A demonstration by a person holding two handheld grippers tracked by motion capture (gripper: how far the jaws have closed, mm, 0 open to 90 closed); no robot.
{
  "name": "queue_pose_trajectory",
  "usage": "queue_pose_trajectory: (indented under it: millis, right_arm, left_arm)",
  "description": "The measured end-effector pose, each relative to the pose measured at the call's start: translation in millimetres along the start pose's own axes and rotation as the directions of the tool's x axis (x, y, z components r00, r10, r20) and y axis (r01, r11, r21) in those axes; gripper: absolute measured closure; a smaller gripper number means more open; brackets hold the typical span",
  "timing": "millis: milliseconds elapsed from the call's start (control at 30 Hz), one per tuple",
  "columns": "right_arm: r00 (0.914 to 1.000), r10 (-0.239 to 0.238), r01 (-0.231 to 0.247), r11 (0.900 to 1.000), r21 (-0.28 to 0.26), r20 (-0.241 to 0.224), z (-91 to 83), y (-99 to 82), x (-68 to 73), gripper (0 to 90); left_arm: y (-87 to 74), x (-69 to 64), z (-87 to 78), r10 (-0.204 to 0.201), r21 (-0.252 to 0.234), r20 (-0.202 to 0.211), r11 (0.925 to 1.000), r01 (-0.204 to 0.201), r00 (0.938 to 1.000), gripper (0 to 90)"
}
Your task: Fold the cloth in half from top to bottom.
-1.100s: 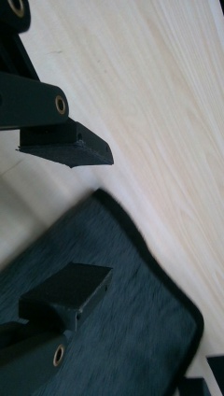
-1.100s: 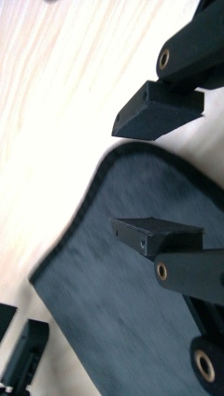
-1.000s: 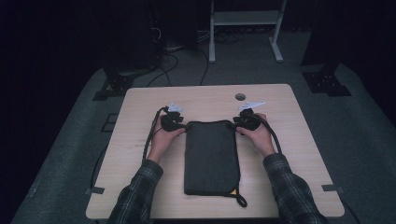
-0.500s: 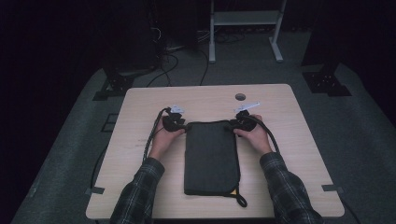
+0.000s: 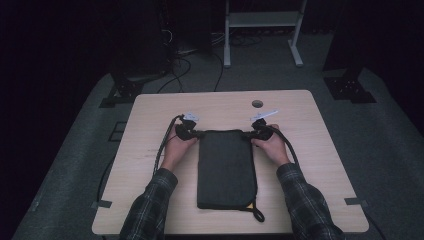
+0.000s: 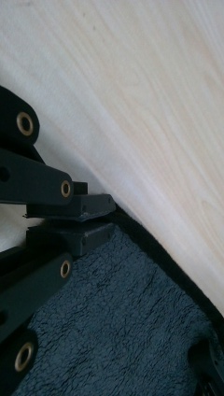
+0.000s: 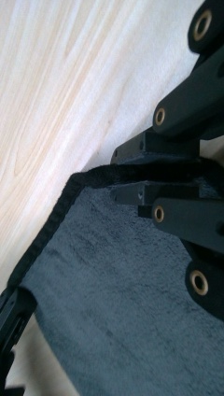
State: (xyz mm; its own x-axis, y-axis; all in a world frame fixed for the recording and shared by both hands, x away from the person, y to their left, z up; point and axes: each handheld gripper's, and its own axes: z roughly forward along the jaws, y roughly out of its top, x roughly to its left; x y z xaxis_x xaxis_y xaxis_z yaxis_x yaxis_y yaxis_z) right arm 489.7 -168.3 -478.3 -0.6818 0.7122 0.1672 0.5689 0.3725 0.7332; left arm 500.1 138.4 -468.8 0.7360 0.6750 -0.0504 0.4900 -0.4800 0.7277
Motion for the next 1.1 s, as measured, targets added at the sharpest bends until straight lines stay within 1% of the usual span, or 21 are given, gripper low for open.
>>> queue_pose_trajectory:
  millis: [67,100,133,167,200,267,367,400,433,467,500,567,600,633,700,767,833,900,967,1067,1100]
  right_arm:
    - [0.9985,-0.029,0.029,0.9996,0.008,0.047,0.3,4.7,2.1,81.8]
    - [0.9973,-0.028,0.028,0.9996,0.000,0.068,-0.5,7.3,2.9,82.0]
    - [0.9967,-0.020,0.022,0.9995,-0.022,0.079,-2.2,9.8,2.4,82.1]
    - [0.9968,-0.001,0.005,0.9992,-0.040,0.080,-5.3,12.4,1.9,82.1]
    - [0.9969,0.002,0.002,0.9982,-0.060,0.079,-8.6,14.7,0.4,82.2]
    - [0.9968,-0.004,0.011,0.9969,-0.079,0.080,-15.8,21.1,-1.0,82.2]
    - [0.9967,-0.018,0.027,0.9925,-0.119,0.079,-30.1,34.0,0.9,82.2]
    - [0.9969,-0.028,0.038,0.9913,-0.126,0.074,-36.1,39.3,2.1,82.1]
    - [0.9970,-0.033,0.043,0.9902,-0.133,0.070,-39.9,41.9,3.0,82.2]
    - [0.9968,-0.044,0.054,0.9879,-0.146,0.066,-45.9,45.6,5.1,82.1]
    - [0.9969,-0.049,0.058,0.9867,-0.152,0.061,-49.6,47.1,6.6,82.1]
    - [0.9969,-0.065,0.072,0.9837,-0.165,0.044,-58.1,47.9,11.0,82.2]
    - [0.9960,-0.081,0.086,0.9822,-0.167,0.039,-62.5,46.3,14.5,82.2]
    - [0.9958,-0.085,0.090,0.9811,-0.171,0.032,-65.0,44.5,16.7,82.2]
    - [0.9953,-0.097,0.096,0.9799,-0.175,0.001,-70.9,36.4,22.4,82.2]
    - [0.9937,-0.110,0.105,0.9787,-0.177,-0.020,-74.6,29.0,26.8,82.1]
    - [0.9913,-0.125,0.116,0.9777,-0.175,-0.041,-78.8,20.9,32.0,82.1]
    - [0.9891,-0.132,0.119,0.9778,-0.172,-0.065,-82.8,13.0,36.9,82.1]
    - [0.9871,-0.140,0.125,0.9779,-0.168,-0.079,-85.8,5.3,41.5,82.0]
    - [0.9837,-0.152,0.135,0.9780,-0.159,-0.097,-88.3,-5.2,46.9,82.0]
    - [0.9829,-0.149,0.131,0.9789,-0.157,-0.108,-89.1,-9.4,49.0,81.9]
  left_arm:
    - [3.9,1.3,-4.1,-0.004,-0.033,-0.010,0.9995,0.004,0.9999,85.9]
    - [6.8,1.3,-6.4,-0.010,-0.049,-0.014,0.9987,0.009,0.9999,85.9]
    - [10.6,1.6,-9.9,0.002,-0.055,-0.021,0.9985,-0.003,0.9998,85.9]
    - [14.5,1.3,-13.1,0.009,-0.066,-0.024,0.9977,-0.010,0.9997,85.9]
    - [18.8,1.3,-16.5,0.018,-0.074,-0.026,0.9971,-0.020,0.9995,85.9]
    - [28.2,0.6,-25.2,0.034,-0.108,-0.035,0.9934,-0.038,0.9988,85.9]
    - [38.7,-0.5,-38.2,0.047,-0.154,-0.039,0.9866,-0.052,0.9982,85.8]
    - [40.7,-1.0,-41.5,0.045,-0.167,-0.035,0.9848,-0.050,0.9984,85.8]
    - [43.7,-2.2,-47.2,0.053,-0.184,-0.032,0.9813,-0.058,0.9981,85.8]
    - [44.9,-2.9,-51.0,0.057,-0.191,-0.028,0.9798,-0.061,0.9980,85.8]
    - [45.9,-4.4,-56.6,0.060,-0.203,-0.015,0.9773,-0.062,0.9981,85.8]
    - [44.7,-7.7,-64.9,0.075,-0.209,0.012,0.9752,-0.071,0.9971,85.8]
    - [43.4,-9.4,-67.5,0.080,-0.211,0.019,0.9747,-0.074,0.9966,85.8]
    - [40.7,-12.3,-71.6,0.094,-0.209,0.039,0.9743,-0.084,0.9948,85.8]
    - [36.1,-17.0,-76.5,0.116,-0.211,0.055,0.9721,-0.102,0.9918,85.7]
    - [30.6,-22.5,-82.6,0.138,-0.211,0.072,0.9700,-0.121,0.9878,85.6]
    - [24.4,-29.2,-87.7,0.144,-0.227,0.093,0.9664,-0.120,0.9851,85.6]
    - [18.0,-35.8,-92.6,0.158,-0.234,0.118,0.9639,-0.127,0.9804,85.6]
    - [11.7,-42.4,-95.8,0.174,-0.233,0.132,0.9624,-0.140,0.9760,85.6]
    - [2.0,-52.9,-100.3,0.193,-0.224,0.156,0.9621,-0.156,0.9686,85.6]
    - [-1.0,-55.7,-101.4,0.197,-0.227,0.167,0.9613,-0.157,0.9662,85.6]
